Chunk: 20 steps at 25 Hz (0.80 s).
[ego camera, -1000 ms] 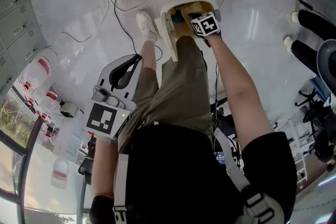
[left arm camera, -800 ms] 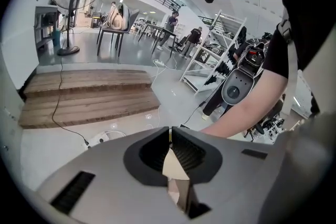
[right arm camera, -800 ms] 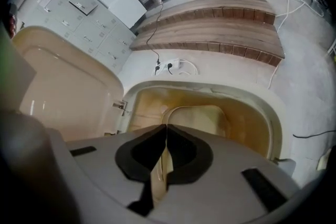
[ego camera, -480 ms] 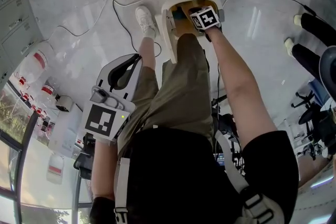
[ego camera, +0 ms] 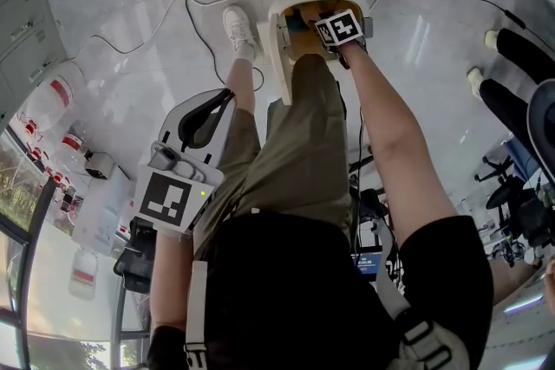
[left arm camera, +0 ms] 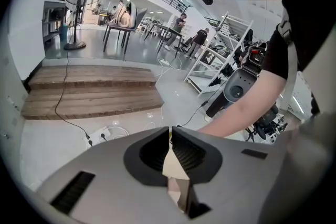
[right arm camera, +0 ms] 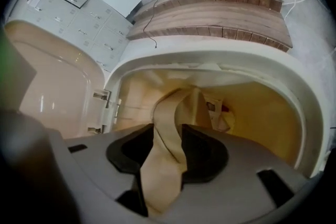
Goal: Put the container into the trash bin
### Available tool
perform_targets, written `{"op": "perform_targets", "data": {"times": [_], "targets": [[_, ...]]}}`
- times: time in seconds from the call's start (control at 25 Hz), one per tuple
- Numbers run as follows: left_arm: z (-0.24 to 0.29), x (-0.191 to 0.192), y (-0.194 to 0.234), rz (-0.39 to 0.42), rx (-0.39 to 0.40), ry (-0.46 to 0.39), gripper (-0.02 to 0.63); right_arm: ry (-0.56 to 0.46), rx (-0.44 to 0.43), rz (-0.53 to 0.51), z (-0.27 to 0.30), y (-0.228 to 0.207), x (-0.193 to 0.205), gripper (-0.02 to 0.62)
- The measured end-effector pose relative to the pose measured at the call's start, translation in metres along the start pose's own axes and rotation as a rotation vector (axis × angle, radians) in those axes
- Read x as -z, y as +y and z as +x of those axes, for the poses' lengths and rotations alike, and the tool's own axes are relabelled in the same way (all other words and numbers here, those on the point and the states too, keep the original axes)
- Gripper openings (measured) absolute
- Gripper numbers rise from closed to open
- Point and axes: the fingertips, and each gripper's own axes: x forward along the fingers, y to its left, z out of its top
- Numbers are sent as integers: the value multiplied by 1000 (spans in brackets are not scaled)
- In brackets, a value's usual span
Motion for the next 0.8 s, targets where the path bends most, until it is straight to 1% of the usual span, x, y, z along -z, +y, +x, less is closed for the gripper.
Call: {"op": "perform_targets", "data": {"times": [0.08, 0.36, 0.68, 0.8], "targets": [[-1, 1, -1, -1, 0, -1, 11, 12, 5, -5, -1, 0, 2, 170], [-1, -2, -8, -2, 4, -17, 11, -10, 9, -7, -7, 1, -2, 184], [-9, -10, -12, 13, 4, -36, 11, -27, 19, -11, -24, 9, -8, 184], [-11, -15, -18, 20, 9, -50, 11, -38, 25, -16, -34, 12, -7, 173]]}}
